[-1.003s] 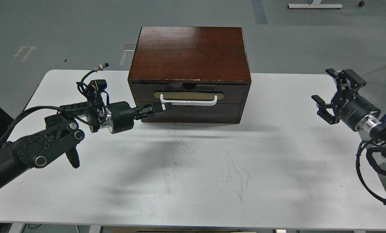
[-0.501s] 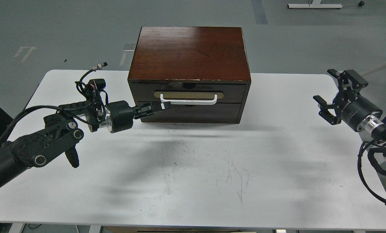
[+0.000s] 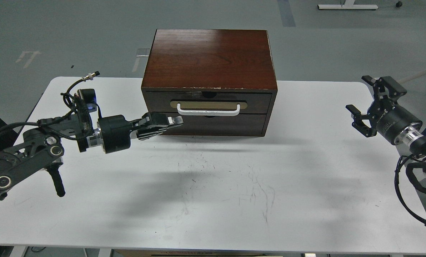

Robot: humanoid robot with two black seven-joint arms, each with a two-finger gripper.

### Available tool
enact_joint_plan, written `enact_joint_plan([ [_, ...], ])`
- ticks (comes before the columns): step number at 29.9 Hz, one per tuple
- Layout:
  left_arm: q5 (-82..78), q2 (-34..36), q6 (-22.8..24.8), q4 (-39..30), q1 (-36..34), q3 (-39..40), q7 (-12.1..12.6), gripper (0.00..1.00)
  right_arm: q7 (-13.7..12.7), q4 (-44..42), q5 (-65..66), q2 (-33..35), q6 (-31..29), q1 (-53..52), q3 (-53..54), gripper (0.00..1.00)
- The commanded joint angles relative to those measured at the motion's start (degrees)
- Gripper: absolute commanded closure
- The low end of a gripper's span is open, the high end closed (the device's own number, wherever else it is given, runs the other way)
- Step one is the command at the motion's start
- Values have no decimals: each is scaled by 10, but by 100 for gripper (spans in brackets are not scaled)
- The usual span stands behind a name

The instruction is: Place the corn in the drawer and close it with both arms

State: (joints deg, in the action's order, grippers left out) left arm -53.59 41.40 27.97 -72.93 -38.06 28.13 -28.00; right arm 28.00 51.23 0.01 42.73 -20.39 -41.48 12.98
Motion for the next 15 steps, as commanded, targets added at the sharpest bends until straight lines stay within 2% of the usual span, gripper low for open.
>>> enact_joint_plan([
  [1,128,31,0,-2,2,1,0,1,0,0,1,-4,0,0,11,1],
  [6,269,60,0,3,22,13,0,1,0,0,1,-13,0,1,13,0],
  [15,350,91,0,40,93,17,0,1,0,0,1,-35,0,0,20,0],
])
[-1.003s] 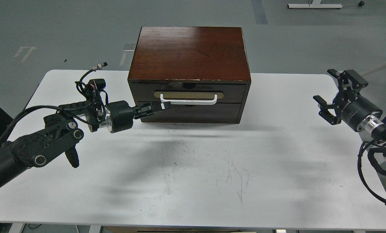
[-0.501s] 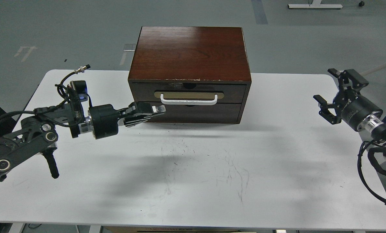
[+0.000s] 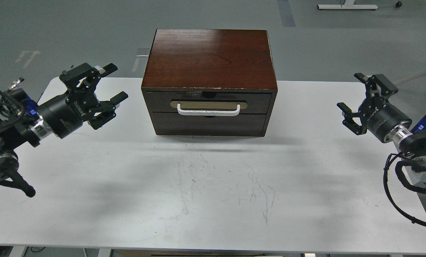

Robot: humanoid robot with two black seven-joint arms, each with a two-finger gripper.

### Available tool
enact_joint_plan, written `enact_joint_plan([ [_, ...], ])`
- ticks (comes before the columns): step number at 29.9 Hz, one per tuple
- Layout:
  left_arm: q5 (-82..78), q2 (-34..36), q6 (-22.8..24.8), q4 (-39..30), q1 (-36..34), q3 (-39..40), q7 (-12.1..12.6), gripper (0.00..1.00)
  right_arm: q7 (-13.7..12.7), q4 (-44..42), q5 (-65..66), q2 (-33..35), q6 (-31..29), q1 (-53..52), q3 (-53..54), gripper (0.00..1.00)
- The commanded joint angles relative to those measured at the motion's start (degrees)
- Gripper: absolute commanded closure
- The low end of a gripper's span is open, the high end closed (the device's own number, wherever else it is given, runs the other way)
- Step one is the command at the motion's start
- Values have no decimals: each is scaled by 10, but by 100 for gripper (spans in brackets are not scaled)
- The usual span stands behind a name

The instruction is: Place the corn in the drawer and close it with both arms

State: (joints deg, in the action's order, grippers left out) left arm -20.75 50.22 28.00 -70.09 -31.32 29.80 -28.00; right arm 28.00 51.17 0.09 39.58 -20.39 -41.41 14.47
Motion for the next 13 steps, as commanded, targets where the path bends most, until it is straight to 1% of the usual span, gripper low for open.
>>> enact_joint_plan([
  [1,27,3,0,14,33,0,0,1,0,1,0,-6,0,-1,7,0],
  [5,51,2,0,16,65,1,0,1,0,2,-2,-15,-1,-1,7,0],
  [13,52,-5,0,28,81,4,0,1,0,3,-2,-29,-1,1,7,0],
])
